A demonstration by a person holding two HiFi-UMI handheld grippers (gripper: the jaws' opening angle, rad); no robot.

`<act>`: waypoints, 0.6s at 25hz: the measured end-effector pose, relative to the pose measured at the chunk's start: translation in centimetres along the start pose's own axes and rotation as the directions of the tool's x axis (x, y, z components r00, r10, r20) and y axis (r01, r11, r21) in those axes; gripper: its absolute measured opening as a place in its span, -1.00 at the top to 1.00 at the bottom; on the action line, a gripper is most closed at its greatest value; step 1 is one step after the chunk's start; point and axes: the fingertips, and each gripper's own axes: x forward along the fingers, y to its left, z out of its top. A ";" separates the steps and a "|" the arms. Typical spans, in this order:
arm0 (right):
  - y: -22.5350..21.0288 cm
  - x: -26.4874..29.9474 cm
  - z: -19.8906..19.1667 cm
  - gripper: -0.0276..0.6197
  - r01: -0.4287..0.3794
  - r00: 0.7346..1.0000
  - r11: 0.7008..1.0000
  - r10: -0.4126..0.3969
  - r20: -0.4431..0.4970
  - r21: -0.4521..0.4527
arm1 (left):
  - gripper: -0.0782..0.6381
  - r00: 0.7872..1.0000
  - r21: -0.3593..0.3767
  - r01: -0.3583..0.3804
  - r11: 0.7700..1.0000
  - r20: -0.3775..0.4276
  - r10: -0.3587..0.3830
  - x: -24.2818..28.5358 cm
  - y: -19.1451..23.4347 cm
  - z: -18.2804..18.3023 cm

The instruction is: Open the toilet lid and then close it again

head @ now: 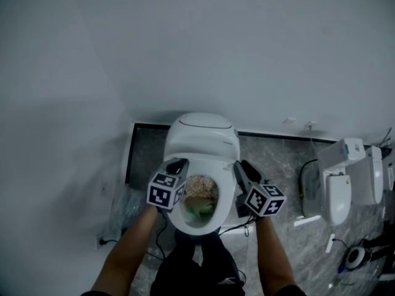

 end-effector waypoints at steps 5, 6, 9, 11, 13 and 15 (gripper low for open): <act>-0.2 1.2 1.0 0.55 -0.028 1.000 1.000 0.028 0.002 0.005 | 0.76 0.999 -0.008 -0.037 0.999 -0.001 0.037 1.0 1.0 0.7; -0.2 1.4 1.1 0.55 -0.036 0.999 0.999 0.036 0.003 0.009 | 0.76 0.999 -0.012 -0.048 0.999 -0.003 0.048 1.2 1.2 0.8; -0.2 2.1 1.3 0.55 -0.065 0.998 0.998 0.065 -0.002 0.009 | 0.76 0.996 -0.020 -0.086 0.996 -0.008 0.086 1.6 1.7 1.0; -0.4 2.6 1.5 0.55 -0.088 0.996 0.996 0.088 -0.009 0.007 | 0.76 0.994 -0.028 -0.110 0.994 -0.008 0.110 2.0 2.0 1.2; -0.6 3.1 1.9 0.55 -0.109 0.994 0.994 0.109 -0.019 0.002 | 0.76 0.991 -0.038 -0.131 0.991 -0.009 0.131 2.5 2.3 1.6; -0.8 3.8 2.4 0.55 -0.129 0.991 0.992 0.129 -0.032 -0.003 | 0.76 0.988 -0.046 -0.152 0.987 -0.010 0.152 3.0 2.7 2.1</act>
